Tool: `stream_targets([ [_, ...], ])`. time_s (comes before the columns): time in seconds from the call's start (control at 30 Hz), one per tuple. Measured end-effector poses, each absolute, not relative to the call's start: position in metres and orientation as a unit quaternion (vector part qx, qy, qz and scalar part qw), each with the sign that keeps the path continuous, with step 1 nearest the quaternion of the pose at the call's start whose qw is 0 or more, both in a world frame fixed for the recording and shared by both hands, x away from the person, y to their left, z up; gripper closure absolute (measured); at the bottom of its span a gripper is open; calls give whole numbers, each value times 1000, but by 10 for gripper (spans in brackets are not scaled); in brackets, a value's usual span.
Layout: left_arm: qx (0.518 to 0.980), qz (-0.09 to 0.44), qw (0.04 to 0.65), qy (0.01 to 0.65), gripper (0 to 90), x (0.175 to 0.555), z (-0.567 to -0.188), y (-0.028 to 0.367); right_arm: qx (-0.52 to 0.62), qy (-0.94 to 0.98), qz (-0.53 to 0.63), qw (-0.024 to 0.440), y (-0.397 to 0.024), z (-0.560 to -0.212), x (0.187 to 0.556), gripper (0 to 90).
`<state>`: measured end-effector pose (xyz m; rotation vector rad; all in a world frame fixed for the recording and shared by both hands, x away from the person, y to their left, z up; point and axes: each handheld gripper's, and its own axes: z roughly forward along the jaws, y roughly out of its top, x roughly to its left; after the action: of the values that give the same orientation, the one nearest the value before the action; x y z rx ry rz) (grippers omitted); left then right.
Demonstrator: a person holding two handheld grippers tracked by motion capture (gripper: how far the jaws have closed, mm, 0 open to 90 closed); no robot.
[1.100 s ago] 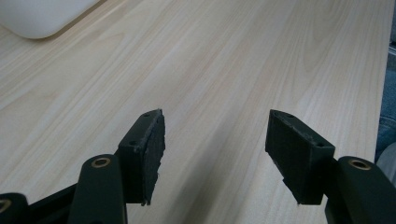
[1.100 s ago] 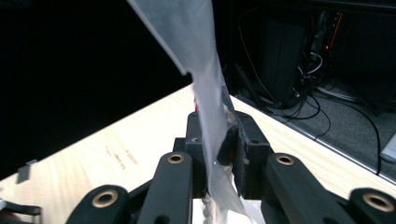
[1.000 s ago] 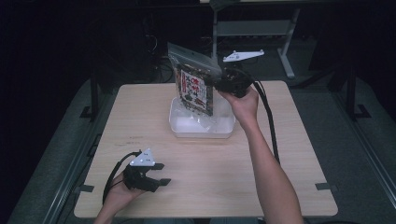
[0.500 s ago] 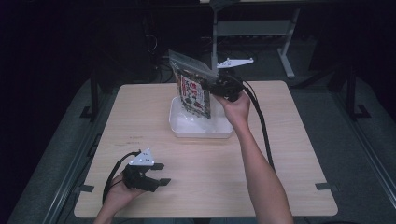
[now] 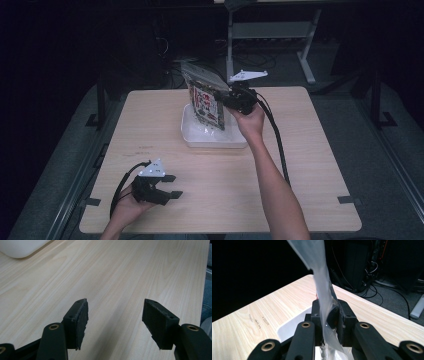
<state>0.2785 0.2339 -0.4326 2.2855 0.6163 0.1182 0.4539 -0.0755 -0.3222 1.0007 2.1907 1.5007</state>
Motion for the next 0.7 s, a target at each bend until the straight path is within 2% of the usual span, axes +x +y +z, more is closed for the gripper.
stream_targets([
  [0.7,890,41,383,245,359,280,-432,235,350,775,508,136,-82,-335,457,775],
])
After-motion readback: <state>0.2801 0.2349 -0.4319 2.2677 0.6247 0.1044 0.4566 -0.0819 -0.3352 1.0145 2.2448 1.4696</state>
